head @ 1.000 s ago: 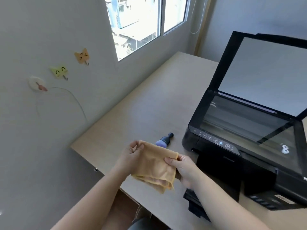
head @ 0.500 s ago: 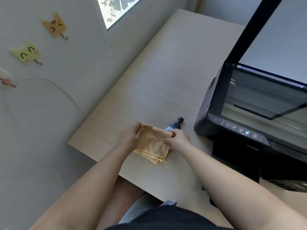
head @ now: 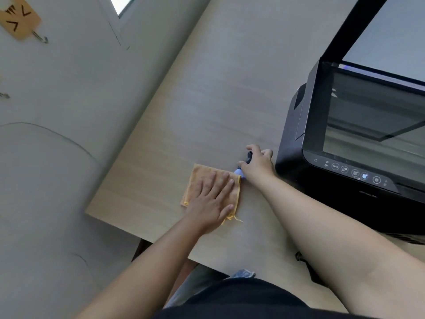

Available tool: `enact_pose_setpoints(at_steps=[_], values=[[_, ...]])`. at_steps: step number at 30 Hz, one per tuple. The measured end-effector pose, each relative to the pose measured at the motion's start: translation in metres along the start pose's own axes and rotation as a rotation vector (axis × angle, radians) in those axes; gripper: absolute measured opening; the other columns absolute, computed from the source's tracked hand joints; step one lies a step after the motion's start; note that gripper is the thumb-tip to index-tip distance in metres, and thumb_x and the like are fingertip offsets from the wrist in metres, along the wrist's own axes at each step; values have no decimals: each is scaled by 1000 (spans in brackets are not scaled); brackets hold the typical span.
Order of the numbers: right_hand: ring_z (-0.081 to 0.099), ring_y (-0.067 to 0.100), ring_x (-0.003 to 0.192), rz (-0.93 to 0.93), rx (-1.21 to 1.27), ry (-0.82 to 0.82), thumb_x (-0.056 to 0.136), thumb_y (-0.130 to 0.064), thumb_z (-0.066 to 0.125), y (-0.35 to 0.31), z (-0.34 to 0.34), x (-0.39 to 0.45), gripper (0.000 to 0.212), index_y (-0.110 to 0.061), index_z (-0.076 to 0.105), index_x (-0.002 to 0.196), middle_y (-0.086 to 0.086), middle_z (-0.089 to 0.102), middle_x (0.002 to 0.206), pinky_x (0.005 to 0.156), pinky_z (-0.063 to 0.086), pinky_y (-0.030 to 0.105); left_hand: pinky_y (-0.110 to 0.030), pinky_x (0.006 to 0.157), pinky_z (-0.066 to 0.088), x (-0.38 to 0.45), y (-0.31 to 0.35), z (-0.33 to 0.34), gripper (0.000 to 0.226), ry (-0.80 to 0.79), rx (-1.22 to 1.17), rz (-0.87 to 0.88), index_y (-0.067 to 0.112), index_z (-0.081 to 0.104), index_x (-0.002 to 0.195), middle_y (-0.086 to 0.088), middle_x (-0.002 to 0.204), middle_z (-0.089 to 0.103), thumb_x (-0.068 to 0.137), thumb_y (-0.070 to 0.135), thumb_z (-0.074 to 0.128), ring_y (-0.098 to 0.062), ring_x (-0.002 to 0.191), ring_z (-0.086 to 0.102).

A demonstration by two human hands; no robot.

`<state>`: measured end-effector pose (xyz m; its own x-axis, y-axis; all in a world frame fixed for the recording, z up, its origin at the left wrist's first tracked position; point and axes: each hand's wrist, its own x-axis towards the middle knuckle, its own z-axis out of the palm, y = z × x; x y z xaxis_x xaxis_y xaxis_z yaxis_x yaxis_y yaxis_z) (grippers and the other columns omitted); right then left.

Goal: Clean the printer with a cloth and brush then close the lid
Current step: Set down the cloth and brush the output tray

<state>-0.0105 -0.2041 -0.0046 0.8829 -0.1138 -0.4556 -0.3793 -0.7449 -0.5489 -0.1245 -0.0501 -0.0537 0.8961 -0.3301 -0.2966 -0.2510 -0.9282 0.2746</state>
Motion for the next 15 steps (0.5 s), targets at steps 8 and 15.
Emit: enact_pose_setpoints(at_steps=[8, 15], values=[[64, 8, 80, -7, 332, 56, 84, -11, 63, -9, -17, -15, 68, -29, 31, 141, 1, 61, 114, 72, 45, 10, -43, 115, -17, 14, -5, 4, 69, 38, 28, 4, 34, -12, 151, 11, 159, -20, 93, 61, 13, -16, 146, -25], [68, 10, 85, -103, 782, -187, 87, 1, 65, 30, -57, -88, 32, -16, 60, 114, 13, 72, 101, 82, 54, 21, -44, 115, -9, 43, -7, -7, 73, 68, 43, 42, 32, 2, 154, 10, 160, -11, 89, 64, 11, -22, 150, -11]])
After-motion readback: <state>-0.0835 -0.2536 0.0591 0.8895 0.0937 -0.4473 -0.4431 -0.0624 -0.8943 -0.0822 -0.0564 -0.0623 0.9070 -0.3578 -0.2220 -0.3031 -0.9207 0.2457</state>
